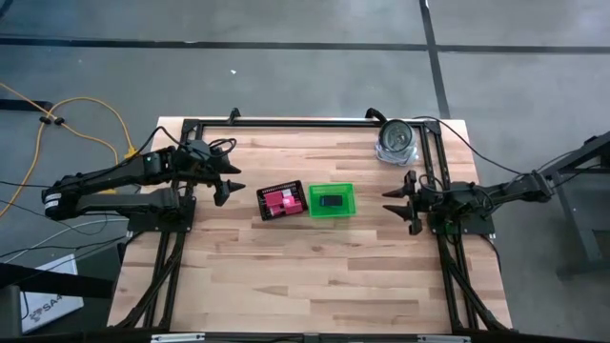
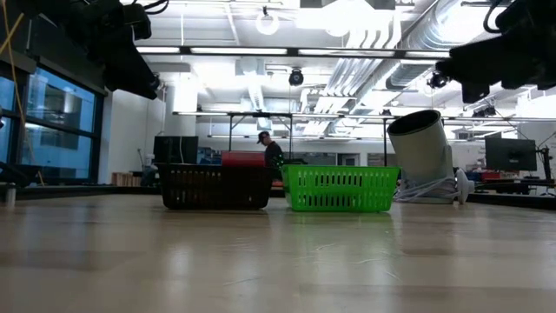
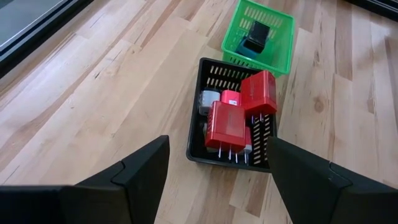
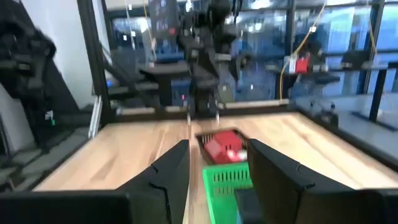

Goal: Pick & Place Office items
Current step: Return to Home Position

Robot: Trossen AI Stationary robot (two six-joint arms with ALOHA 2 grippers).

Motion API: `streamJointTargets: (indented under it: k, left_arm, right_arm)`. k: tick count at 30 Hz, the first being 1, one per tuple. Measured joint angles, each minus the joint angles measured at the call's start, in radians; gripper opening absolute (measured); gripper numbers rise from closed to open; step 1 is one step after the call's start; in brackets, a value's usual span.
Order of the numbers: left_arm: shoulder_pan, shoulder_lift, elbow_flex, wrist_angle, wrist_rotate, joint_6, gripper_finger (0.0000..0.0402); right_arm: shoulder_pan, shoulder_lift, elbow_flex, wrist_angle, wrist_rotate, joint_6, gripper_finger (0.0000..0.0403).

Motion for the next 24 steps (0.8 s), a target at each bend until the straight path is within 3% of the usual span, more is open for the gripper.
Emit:
streamJointTargets:
  k: [9, 24]
  left_arm:
    - [0.000, 0.000, 0.000, 0.000, 0.000, 0.000, 0.0262]
    - [0.000, 0.000, 0.000, 0.000, 0.000, 0.000, 0.0262]
  right_arm:
    - [0.000, -0.042, -0.001, -0.116, -0.010, 0.054, 0.0148]
    - [-0.050, -0.054, -0.002, -0.164, -0.239, 0.045, 0.0148]
